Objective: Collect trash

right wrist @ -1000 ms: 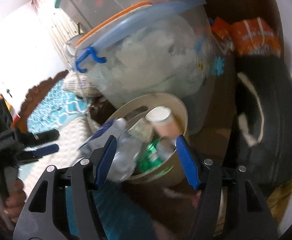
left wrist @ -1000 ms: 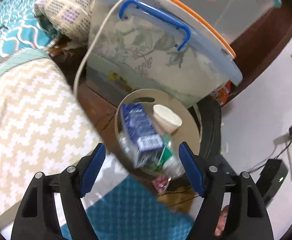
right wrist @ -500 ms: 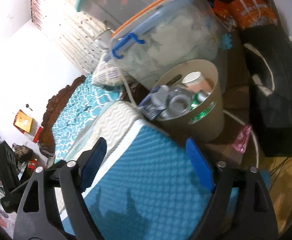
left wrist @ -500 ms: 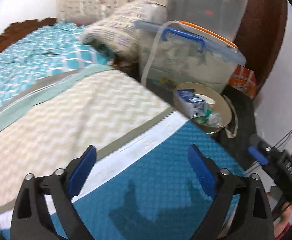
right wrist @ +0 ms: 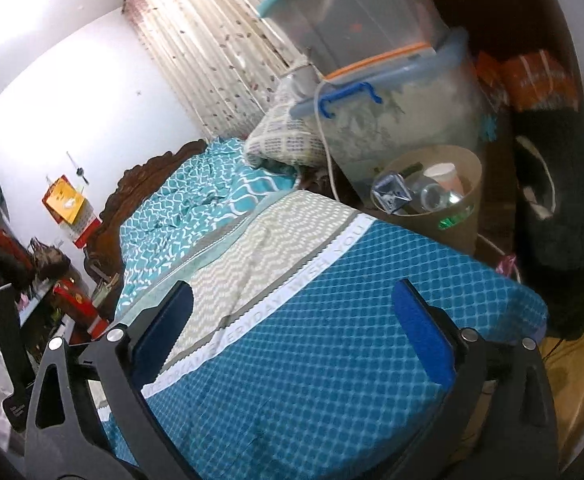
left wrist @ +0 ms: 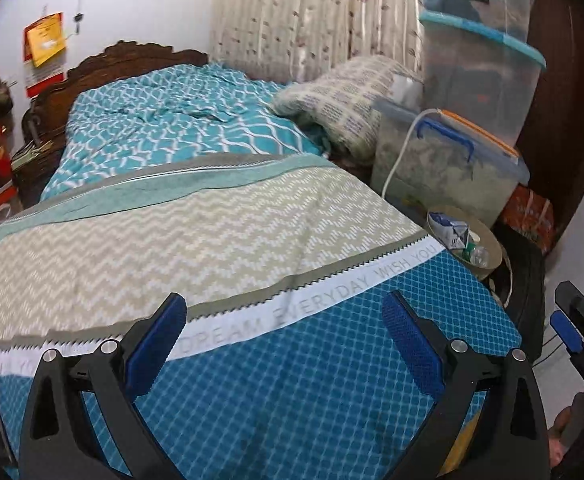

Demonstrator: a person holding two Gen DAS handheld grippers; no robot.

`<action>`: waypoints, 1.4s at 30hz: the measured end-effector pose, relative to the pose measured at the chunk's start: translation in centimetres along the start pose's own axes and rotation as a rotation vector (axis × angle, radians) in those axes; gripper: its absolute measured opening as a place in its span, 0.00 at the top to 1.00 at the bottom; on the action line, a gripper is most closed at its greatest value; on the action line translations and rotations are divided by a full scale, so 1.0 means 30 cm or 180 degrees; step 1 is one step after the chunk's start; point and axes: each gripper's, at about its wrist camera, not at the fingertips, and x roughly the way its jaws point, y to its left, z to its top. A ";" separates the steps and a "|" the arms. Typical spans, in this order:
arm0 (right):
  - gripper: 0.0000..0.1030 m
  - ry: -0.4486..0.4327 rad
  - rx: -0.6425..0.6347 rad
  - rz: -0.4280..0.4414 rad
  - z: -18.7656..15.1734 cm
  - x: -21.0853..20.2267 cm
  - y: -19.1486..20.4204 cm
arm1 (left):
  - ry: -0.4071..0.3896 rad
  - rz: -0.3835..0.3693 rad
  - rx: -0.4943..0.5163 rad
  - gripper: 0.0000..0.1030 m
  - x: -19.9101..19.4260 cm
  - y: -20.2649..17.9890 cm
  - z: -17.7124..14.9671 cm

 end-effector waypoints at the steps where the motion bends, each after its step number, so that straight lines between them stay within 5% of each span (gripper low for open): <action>1: 0.03 -0.0030 -0.0038 -0.0011 -0.008 -0.012 0.023 | -0.0035 0.0023 -0.0017 0.08 -0.017 0.016 -0.006; 8: 0.03 -0.0084 -0.0260 -0.0007 -0.049 -0.055 0.150 | -0.0374 0.0299 -0.0207 0.08 -0.147 0.141 -0.032; 18: 0.03 -0.0281 -0.0329 0.0054 -0.089 -0.075 0.211 | -0.0336 0.0474 -0.0180 0.08 -0.161 0.176 -0.058; 29: 0.03 -0.0110 0.0125 0.0019 -0.085 -0.031 0.054 | -0.0261 0.0553 0.0137 0.08 -0.112 0.041 -0.076; 42: 0.03 0.0056 0.0194 -0.0068 -0.106 0.040 -0.045 | 0.0070 0.0517 0.0373 0.08 0.009 -0.073 -0.097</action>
